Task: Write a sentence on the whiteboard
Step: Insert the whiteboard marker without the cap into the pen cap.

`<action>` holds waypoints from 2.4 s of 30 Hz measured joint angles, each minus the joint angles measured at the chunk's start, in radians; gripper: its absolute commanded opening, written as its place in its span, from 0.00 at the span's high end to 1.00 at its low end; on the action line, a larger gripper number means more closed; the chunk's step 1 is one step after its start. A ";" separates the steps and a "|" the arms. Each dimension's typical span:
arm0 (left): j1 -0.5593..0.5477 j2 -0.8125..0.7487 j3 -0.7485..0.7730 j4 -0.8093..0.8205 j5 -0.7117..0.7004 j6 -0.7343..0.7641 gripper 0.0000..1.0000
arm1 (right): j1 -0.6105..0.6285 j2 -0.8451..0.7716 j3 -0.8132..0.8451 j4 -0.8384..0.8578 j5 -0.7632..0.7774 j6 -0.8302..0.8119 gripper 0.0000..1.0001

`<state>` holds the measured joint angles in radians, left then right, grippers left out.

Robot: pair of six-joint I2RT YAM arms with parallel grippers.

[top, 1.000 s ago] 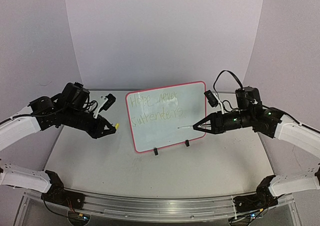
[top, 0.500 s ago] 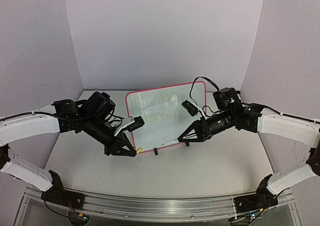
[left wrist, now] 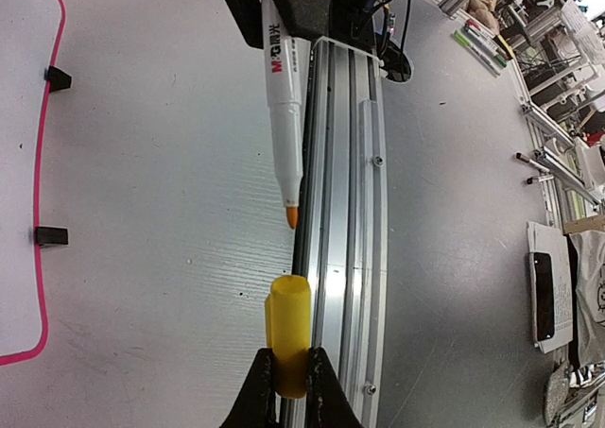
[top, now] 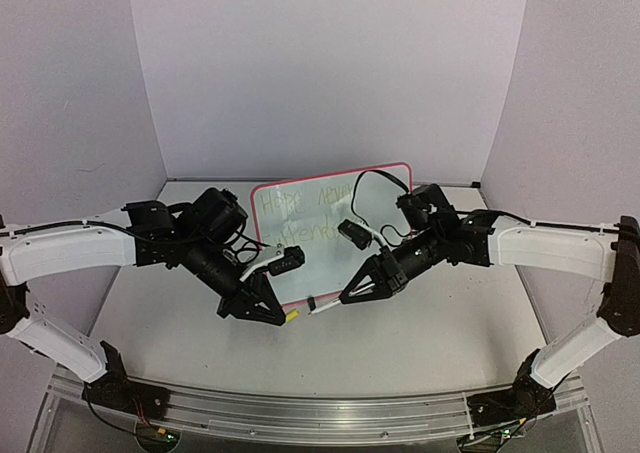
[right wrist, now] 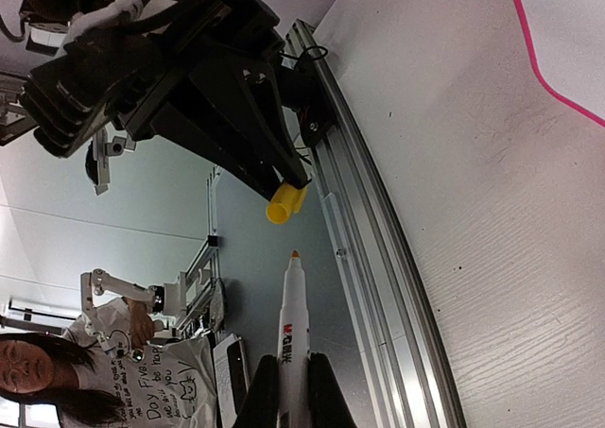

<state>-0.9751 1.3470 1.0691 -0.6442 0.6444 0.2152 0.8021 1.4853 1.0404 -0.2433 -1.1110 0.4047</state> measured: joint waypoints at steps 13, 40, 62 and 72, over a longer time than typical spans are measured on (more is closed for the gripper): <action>-0.008 0.037 0.000 0.000 0.017 0.020 1.00 | 0.022 0.031 0.018 0.026 -0.017 0.004 1.00; -0.009 0.037 0.000 0.005 0.037 0.020 1.00 | 0.025 0.051 0.031 0.040 -0.011 0.004 1.00; -0.009 0.037 0.000 0.018 0.034 0.019 1.00 | 0.039 0.073 0.031 0.043 -0.025 0.004 1.00; -0.013 0.037 0.000 0.019 0.038 0.013 1.00 | 0.059 0.115 0.071 0.044 -0.031 0.004 1.00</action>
<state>-0.9883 1.3838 1.0691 -0.6254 0.6821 0.2281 0.8615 1.6005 1.1116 -0.1989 -1.1418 0.4086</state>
